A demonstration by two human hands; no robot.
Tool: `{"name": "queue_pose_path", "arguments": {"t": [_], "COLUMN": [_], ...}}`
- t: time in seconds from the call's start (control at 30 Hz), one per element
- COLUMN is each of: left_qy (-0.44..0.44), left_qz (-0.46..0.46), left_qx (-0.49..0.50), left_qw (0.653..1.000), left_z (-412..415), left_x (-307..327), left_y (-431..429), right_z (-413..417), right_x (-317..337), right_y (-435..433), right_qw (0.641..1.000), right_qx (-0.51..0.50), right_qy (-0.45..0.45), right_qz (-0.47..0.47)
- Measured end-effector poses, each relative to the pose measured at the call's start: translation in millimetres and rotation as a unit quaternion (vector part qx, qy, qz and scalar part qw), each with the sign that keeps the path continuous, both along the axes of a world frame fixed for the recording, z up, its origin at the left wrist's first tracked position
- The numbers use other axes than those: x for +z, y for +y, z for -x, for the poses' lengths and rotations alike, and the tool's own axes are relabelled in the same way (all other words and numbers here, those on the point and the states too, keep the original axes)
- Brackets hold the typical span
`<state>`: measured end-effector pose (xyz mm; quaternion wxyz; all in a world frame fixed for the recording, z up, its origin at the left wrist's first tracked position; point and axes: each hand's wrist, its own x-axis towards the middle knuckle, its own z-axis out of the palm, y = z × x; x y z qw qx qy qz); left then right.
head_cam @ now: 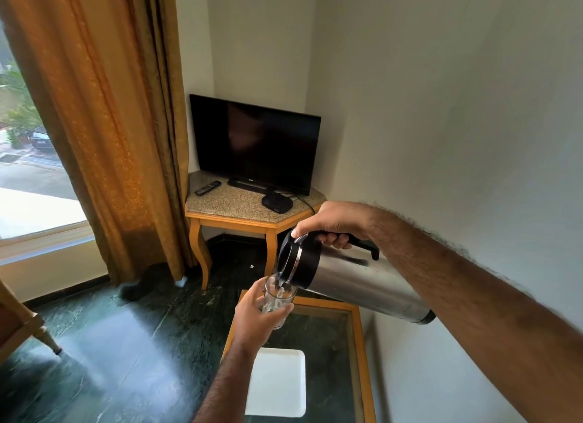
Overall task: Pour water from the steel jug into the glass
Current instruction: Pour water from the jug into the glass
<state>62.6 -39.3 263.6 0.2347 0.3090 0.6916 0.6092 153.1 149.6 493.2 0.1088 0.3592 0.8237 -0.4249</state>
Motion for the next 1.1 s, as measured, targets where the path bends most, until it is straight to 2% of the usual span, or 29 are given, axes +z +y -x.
{"name": "queue_pose_path", "arguments": {"t": [0.23,1.1], "left_qy": [0.011,-0.005], "left_qz": [0.01,0.008], "left_qx": [0.005,0.025], "left_qw": [1.0,1.0], "left_z": [-0.8,7.4], "left_x": [-2.4,-15.9], "left_y": [-1.5,16.6], "right_z": [9.9,29.2], "right_x": [11.1,37.1], "right_y": [2.5,-2.2], "right_qw": [0.999,0.996], "right_qx": [0.014,0.044], "right_qy": [-0.031,-0.048], "right_qz": [-0.018,-0.053]}}
